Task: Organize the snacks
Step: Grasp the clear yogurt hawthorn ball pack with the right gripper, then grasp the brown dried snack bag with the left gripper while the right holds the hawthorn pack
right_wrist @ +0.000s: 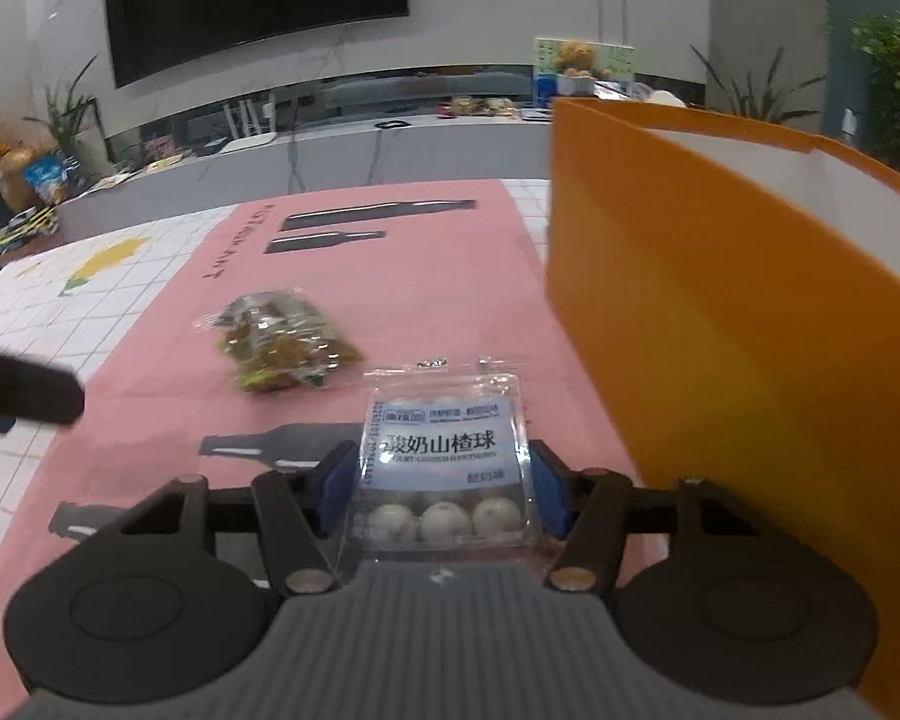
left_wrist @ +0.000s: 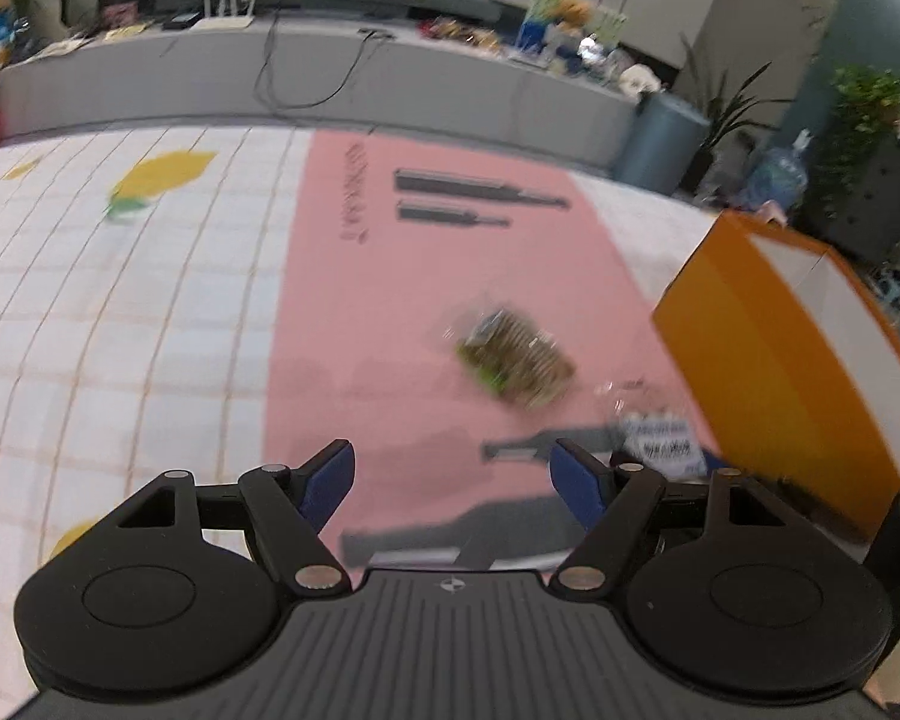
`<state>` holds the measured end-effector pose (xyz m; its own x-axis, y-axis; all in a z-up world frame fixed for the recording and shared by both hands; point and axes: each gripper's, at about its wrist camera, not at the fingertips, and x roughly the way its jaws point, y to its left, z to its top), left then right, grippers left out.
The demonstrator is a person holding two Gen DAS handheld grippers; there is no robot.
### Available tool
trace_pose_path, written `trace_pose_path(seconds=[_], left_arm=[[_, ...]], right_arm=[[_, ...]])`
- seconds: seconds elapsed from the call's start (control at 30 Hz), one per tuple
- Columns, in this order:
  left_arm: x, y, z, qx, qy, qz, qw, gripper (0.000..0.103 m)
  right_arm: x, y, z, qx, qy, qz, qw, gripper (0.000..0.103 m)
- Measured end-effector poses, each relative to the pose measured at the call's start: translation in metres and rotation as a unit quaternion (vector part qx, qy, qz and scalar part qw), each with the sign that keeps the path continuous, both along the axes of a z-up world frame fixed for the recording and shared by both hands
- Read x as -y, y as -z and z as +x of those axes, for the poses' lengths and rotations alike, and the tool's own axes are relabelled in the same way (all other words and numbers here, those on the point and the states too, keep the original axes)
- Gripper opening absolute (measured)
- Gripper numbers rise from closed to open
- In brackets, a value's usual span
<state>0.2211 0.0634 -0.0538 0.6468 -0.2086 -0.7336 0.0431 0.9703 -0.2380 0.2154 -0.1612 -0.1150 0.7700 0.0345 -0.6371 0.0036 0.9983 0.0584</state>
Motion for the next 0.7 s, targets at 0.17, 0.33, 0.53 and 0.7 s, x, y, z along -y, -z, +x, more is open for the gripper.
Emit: trace_pose_path(seconds=[0.17, 0.33, 0.53, 0.7], left_arm=[[0.007, -0.004, 0.026, 0.004, 0.000, -0.023, 0.9997, 0.088], [0.005, -0.002, 0.059, -0.007, -0.034, -0.076, 0.9965, 0.089], [0.015, 0.014, 0.085, -0.064, -0.063, -0.104, 0.9905, 0.089], [0.034, 0.022, 0.104, -0.084, -0.086, -0.104, 0.9873, 0.089]], right_arm=[[-0.003, -0.001, -0.004, 0.001, -0.001, -0.008, 1.000, 0.058], [-0.007, -0.004, -0.002, -0.010, -0.007, -0.007, 1.000, 0.059], [-0.010, -0.004, -0.004, -0.012, -0.006, -0.010, 1.000, 0.059], [-0.011, -0.003, -0.005, -0.012, -0.007, -0.011, 1.000, 0.059]])
